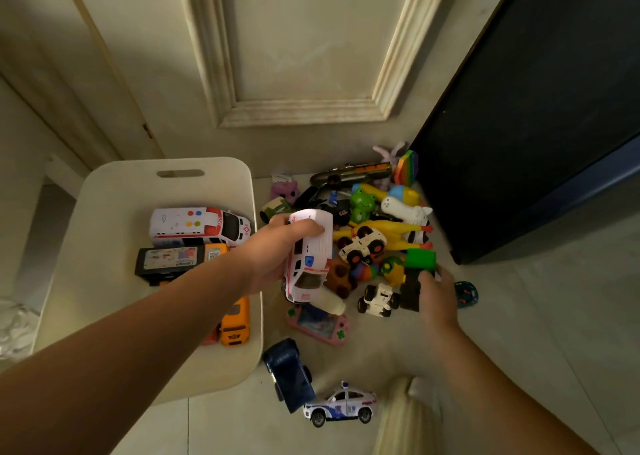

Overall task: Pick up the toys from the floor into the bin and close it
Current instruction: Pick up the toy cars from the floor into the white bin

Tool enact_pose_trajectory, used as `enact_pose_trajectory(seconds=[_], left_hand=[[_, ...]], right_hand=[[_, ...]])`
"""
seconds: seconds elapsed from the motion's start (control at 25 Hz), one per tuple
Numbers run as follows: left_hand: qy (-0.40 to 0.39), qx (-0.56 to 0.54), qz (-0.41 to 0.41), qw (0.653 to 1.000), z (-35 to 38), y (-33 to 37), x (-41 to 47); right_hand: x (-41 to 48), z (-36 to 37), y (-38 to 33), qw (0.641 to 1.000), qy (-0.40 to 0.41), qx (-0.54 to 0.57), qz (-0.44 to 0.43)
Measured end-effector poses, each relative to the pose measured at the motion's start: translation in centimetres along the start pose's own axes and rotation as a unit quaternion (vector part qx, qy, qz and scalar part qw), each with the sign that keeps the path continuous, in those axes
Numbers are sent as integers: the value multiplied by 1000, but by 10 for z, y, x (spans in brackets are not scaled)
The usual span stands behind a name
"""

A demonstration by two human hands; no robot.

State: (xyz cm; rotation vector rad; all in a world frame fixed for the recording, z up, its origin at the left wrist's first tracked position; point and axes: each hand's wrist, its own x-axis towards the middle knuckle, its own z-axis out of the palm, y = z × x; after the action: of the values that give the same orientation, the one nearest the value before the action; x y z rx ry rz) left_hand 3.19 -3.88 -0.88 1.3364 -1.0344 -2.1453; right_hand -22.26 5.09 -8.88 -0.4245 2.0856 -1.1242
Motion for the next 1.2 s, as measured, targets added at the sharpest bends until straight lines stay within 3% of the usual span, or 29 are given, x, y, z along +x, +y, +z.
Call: enact_pose_trajectory(seconds=[0.12, 0.24, 0.4, 0.52, 0.68, 0.76, 0.88, 1.0, 1.2], left_hand=[[0, -32, 10, 999, -18, 7, -24], [-7, -59, 16, 998, -51, 13, -56], [26, -86, 31, 995, -96, 13, -91], [61, -72, 22, 995, -128, 0, -110], [138, -70, -58, 986, -172, -32, -123], [201, -59, -106, 972, -185, -48, -115], [280, 28, -153, 947, -183, -63, -84], [309, 118, -185, 926, -175, -72, -52], [346, 93, -193, 913, -196, -144, 10]], right_hand=[[-38, 30, -57, 984, -122, 121, -37], [-83, 76, -91, 944, -256, 208, 10], [-146, 141, -104, 907, -389, 163, -2], [-181, 185, -97, 893, -440, 97, 10], [-203, 232, -65, 903, -428, -12, 47], [-204, 248, -49, 921, -380, -55, 73], [-198, 261, -35, 951, -281, -28, 126], [-182, 266, -29, 963, -238, -74, 101], [-156, 259, -21, 972, -187, -127, 71]])
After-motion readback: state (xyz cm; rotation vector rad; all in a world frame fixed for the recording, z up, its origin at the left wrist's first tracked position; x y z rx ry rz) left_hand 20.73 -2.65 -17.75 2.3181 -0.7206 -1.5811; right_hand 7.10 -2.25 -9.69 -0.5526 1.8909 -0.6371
